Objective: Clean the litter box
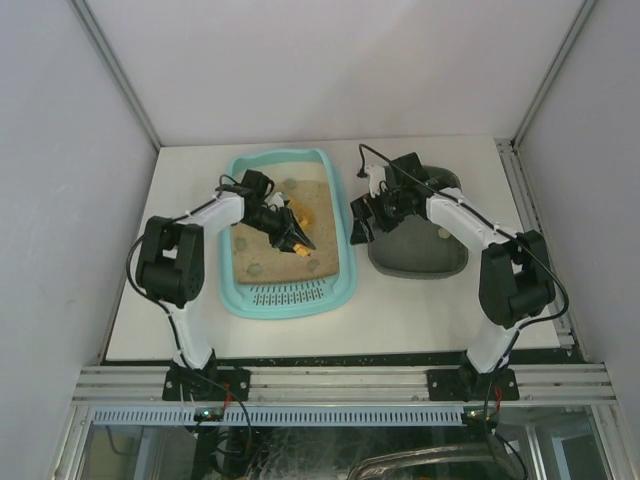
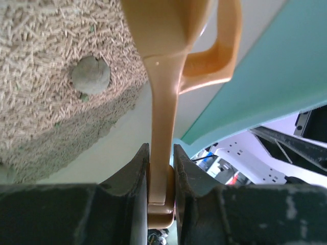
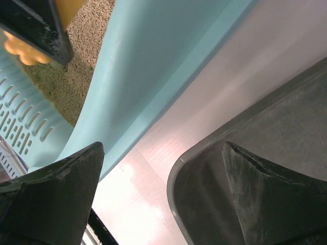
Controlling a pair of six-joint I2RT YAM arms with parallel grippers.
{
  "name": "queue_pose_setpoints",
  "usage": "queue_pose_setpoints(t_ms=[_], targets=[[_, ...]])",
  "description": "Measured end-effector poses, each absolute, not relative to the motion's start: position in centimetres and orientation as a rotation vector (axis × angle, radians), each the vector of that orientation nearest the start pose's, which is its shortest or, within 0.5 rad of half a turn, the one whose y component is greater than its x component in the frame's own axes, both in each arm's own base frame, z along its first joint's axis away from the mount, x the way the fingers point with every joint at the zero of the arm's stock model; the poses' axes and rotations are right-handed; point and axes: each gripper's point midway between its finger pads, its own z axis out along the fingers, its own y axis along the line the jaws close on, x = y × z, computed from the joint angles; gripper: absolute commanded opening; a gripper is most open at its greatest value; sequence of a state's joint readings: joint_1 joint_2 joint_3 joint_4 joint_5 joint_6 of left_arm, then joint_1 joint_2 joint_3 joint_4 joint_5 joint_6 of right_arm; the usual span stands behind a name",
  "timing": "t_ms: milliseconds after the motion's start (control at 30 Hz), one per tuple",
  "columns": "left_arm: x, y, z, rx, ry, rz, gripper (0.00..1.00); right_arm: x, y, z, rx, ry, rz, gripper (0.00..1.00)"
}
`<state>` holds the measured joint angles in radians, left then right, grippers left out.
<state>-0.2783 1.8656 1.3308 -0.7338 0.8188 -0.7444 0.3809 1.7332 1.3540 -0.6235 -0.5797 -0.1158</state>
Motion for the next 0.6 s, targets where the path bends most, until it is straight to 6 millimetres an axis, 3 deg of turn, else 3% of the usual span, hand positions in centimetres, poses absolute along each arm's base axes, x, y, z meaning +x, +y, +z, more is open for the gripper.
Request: queue_pose_setpoints(t_ms=[100, 233, 433, 600], targets=[[31.4, -24.7, 10.7, -0.544, 2.967, -1.436, 0.00, 33.5, 23.5, 12.4, -0.838, 2.417, 0.859, 1.00], [33.9, -25.4, 11.8, -0.543, 2.913, -1.529, 0.00, 33.2, 23.6, 12.4, -0.841, 2.422, 0.872, 1.00], [37.3, -24.9, 11.7, -0.594, 2.866, -1.566, 0.00, 33.1, 24.2, 12.7, -0.854, 2.417, 0.910, 1.00], [38.2, -24.1, 11.6, -0.648, 2.838, -1.586, 0.00, 34.0, 24.8, 12.9, -0.859, 2.409, 0.937, 1.00]])
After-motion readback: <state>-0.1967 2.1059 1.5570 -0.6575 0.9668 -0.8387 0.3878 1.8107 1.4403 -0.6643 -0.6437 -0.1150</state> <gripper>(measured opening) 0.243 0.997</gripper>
